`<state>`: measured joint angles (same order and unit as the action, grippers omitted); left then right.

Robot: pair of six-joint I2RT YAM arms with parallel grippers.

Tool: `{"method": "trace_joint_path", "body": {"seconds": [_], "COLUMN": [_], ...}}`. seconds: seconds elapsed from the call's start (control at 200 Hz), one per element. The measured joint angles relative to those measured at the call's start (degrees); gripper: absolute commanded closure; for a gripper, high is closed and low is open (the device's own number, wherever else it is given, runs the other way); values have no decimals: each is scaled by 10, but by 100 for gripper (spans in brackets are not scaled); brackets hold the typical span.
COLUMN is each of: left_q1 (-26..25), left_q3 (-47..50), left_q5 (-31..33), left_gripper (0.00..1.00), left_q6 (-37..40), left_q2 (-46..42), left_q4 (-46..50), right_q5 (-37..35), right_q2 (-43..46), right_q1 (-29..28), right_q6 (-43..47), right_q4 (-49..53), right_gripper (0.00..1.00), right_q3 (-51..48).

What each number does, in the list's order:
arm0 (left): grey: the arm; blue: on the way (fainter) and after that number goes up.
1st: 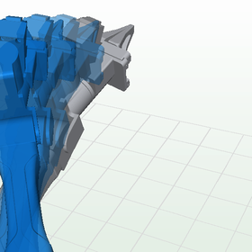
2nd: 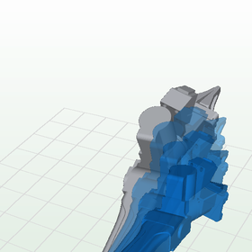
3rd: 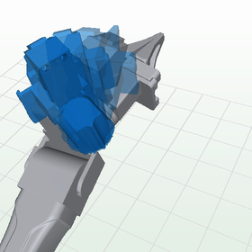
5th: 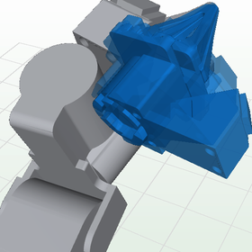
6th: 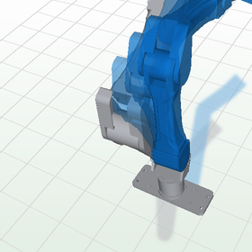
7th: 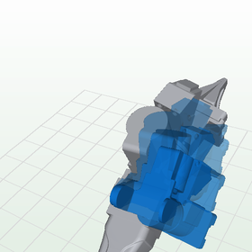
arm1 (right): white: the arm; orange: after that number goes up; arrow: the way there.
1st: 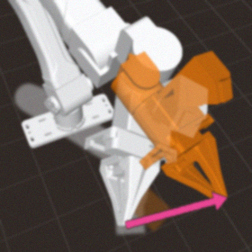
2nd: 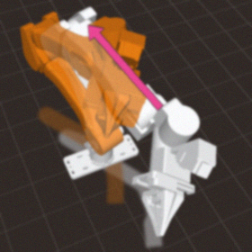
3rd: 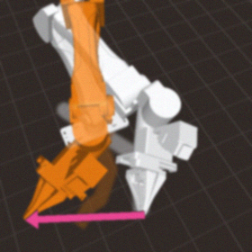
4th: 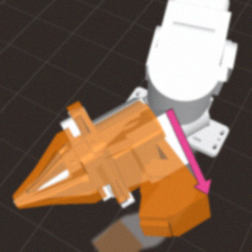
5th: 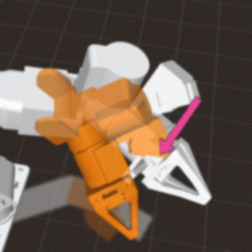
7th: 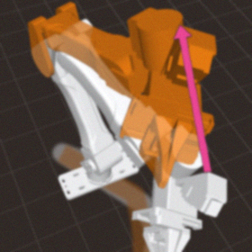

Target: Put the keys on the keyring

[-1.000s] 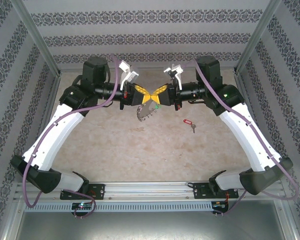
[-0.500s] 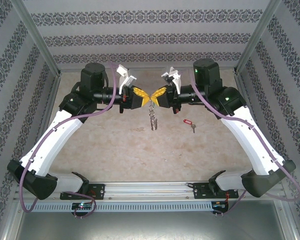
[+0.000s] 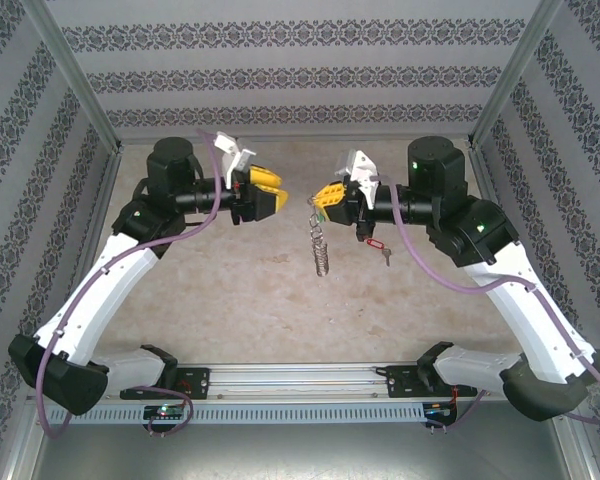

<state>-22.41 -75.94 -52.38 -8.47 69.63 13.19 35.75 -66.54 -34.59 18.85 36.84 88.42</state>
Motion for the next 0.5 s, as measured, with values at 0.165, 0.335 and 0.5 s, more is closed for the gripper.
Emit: {"method": "trace_joint_path", "body": {"seconds": [0.165,0.335,0.5], "left_q1": [11,11,11], "left_q3": [-6,-9,-10], "left_q5": [1,6,32], "left_gripper": [42,39,37], "left_q6": [-22,-37,-29], "left_q2": [-7,-5,-5], "left_q4": [-22,-25,-21], "right_q5": [-90,-170,-208], "right_q2": [17,27,29], "right_q1": [-43,-80,-84], "right_q6": [58,115,143], "right_q4": [-19,-39,-50], "right_gripper": [100,100,100], "right_q3": [-21,-38,-46]}}
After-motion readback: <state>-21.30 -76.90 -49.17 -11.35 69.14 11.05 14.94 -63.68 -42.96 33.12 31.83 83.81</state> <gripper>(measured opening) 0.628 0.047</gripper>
